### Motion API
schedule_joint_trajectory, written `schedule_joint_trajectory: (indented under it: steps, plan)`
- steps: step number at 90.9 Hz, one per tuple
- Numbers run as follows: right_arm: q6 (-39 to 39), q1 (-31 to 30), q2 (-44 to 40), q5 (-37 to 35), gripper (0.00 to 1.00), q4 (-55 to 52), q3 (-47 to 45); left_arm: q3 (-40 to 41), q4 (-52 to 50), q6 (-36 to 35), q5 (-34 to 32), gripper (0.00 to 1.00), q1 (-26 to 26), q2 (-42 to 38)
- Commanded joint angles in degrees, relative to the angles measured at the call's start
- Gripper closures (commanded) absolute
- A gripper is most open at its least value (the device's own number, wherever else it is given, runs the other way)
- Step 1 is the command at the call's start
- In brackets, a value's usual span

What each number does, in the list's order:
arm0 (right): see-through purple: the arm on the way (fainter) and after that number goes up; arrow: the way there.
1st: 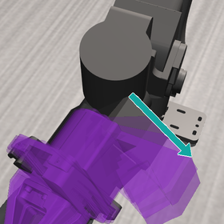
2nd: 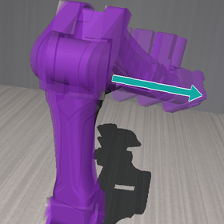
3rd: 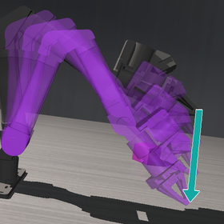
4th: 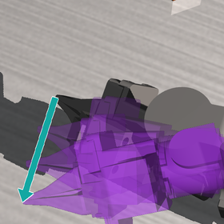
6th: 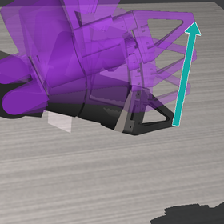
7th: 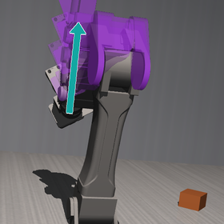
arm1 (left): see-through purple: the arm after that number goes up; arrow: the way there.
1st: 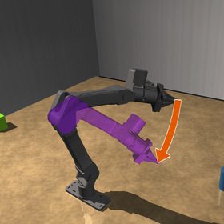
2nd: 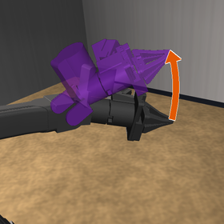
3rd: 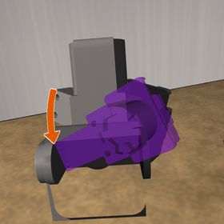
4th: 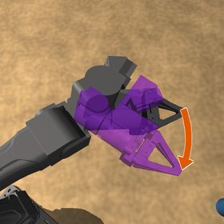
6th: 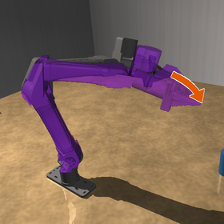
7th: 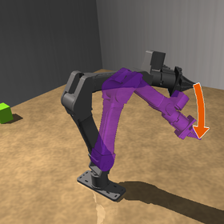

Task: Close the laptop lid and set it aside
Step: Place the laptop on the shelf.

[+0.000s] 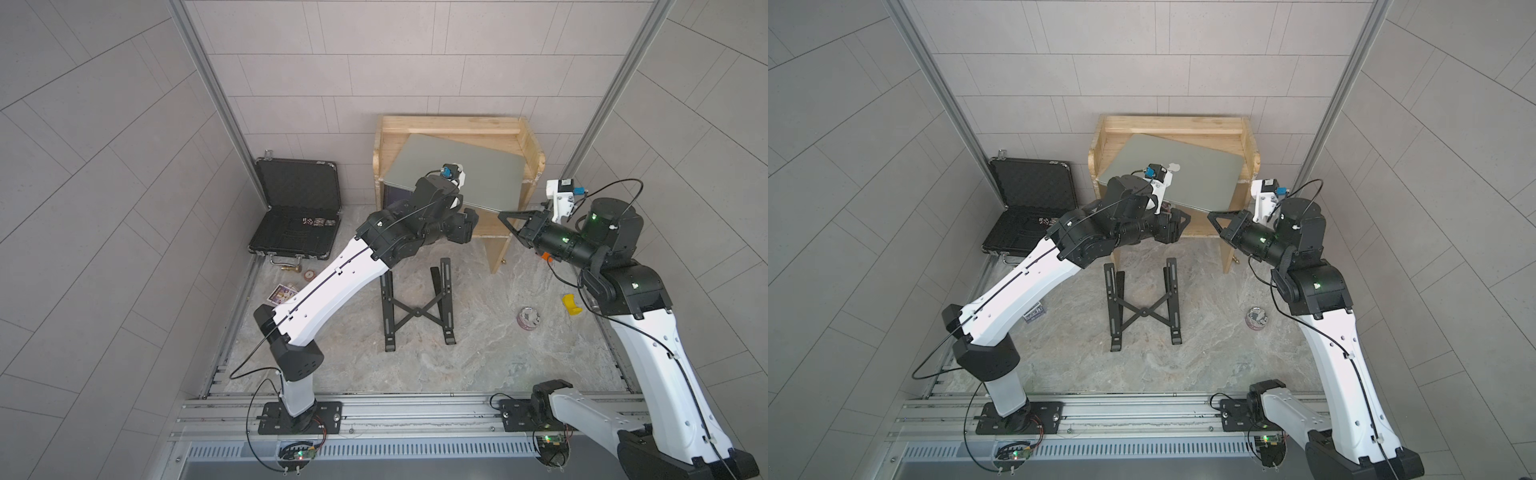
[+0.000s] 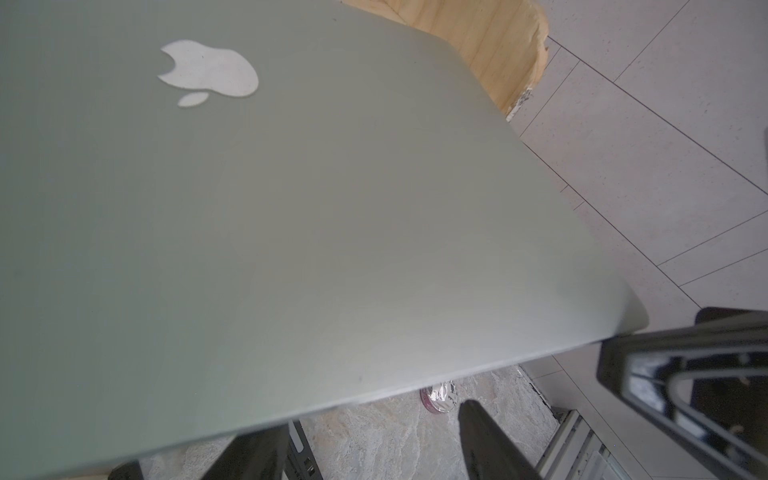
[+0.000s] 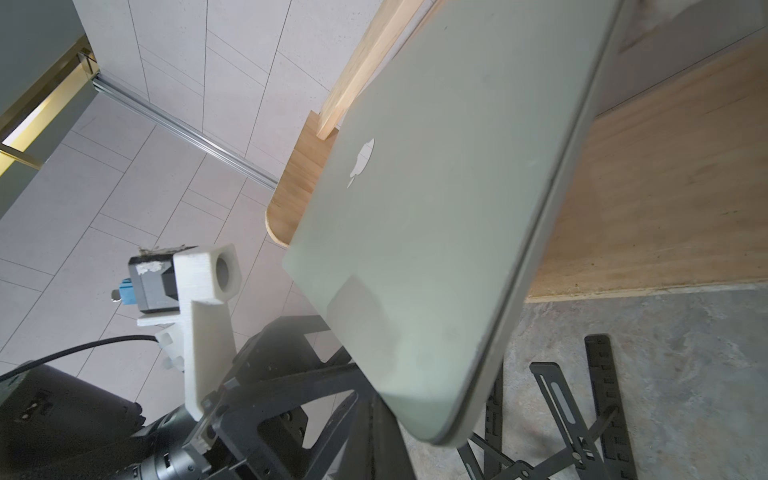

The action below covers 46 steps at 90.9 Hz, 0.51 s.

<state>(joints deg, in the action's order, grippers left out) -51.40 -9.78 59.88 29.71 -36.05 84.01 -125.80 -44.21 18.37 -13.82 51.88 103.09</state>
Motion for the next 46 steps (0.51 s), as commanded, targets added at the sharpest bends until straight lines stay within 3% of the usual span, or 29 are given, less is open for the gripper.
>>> schedule_joint_trajectory:
  steps: [1, 46]
  plan:
    - [2.8, 0.0, 1.2, -3.3, 1.0, -0.9, 2.2, 1.3, 1.0, -1.8, -1.2, 0.34, -0.2, -2.3]
    - [7.2, 1.0, 7.7, -8.3, 1.0, -3.9, 9.1, 7.5, 1.7, -2.2, -1.1, 0.34, -0.3, -7.6]
